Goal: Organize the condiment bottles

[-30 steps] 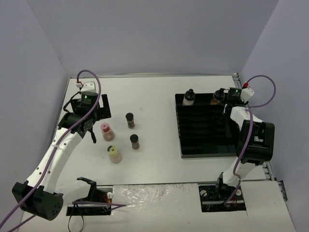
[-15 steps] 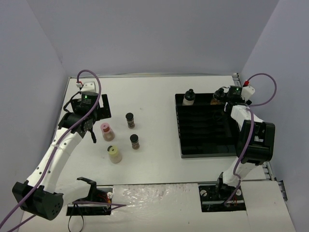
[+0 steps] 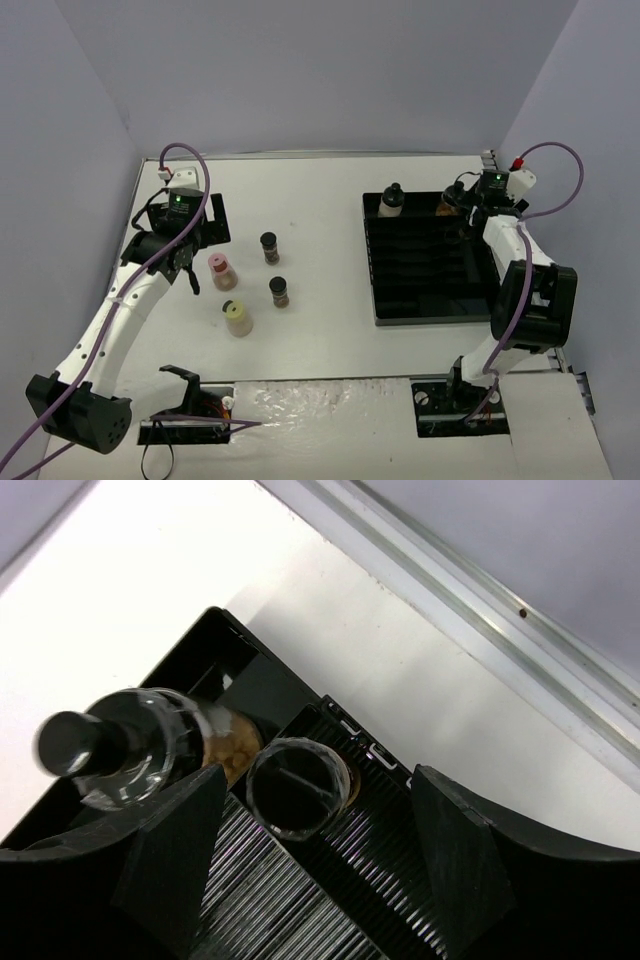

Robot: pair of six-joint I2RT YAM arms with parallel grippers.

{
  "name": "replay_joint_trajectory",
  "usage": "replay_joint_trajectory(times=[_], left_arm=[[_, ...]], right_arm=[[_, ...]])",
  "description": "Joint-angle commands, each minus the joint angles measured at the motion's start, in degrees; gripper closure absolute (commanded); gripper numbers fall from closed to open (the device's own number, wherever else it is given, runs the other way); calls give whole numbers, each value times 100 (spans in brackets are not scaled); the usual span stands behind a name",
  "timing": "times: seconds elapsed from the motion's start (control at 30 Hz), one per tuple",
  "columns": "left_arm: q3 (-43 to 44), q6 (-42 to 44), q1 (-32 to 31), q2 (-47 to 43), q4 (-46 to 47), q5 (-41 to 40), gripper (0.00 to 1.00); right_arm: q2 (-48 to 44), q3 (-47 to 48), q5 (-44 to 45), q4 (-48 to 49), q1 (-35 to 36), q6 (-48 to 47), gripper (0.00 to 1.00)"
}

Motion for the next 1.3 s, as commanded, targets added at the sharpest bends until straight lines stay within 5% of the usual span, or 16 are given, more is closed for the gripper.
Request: replay_joint_trajectory(times=[0.0,0.23,0.7,1.27], left_arm=[[131,-22,45,-9,290,-44,3],[131,-20,45,16,297,-51,3],[158,-43,122,-77,248,-140,3],[154,-144,151,-368,249,-461,3]], right_arm=[[-693,379,129,-224,135,-103,27],[-1079,720,124,-887,799,-244,27],[883,3161,15,-2155,4878,-608,27],[2667,4702,146,-2560,6222,-722,27]])
